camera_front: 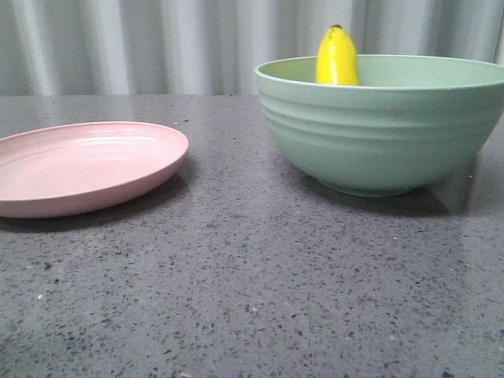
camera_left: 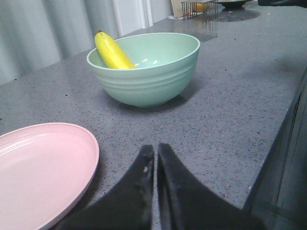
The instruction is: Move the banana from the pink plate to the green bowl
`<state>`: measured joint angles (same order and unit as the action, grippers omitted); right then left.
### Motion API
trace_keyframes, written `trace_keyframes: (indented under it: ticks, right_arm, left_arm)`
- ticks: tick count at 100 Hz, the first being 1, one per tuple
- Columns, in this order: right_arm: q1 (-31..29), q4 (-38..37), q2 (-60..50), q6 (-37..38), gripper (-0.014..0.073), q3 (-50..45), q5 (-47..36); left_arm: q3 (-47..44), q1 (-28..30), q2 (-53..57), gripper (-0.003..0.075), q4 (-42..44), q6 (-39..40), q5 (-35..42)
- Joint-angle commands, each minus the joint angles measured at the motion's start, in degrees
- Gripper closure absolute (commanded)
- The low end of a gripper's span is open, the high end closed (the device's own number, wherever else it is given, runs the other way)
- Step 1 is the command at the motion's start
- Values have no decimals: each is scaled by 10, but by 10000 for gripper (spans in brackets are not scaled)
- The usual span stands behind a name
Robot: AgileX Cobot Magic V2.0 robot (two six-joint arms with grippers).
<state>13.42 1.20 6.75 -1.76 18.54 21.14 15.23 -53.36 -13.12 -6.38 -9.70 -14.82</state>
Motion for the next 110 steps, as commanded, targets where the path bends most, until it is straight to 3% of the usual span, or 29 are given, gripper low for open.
trace_keyframes:
  ticks: [1, 74, 90, 110]
  right_arm:
    - [-1, -7, -19, -2, 662, 4, -46]
    - [-1, -7, -29, -2, 663, -3, -25]
    - [-1, -7, -29, -2, 663, -3, -25]
    - [-1, -7, -29, -2, 663, -3, -25]
  left_arm:
    - [10, 0, 20, 741, -8, 5, 51]
    - [2, 5, 26, 741, 11, 5, 52]
    - [2, 69, 26, 741, 19, 50, 68]
    - [-14, 223, 28, 741, 20, 67, 138]
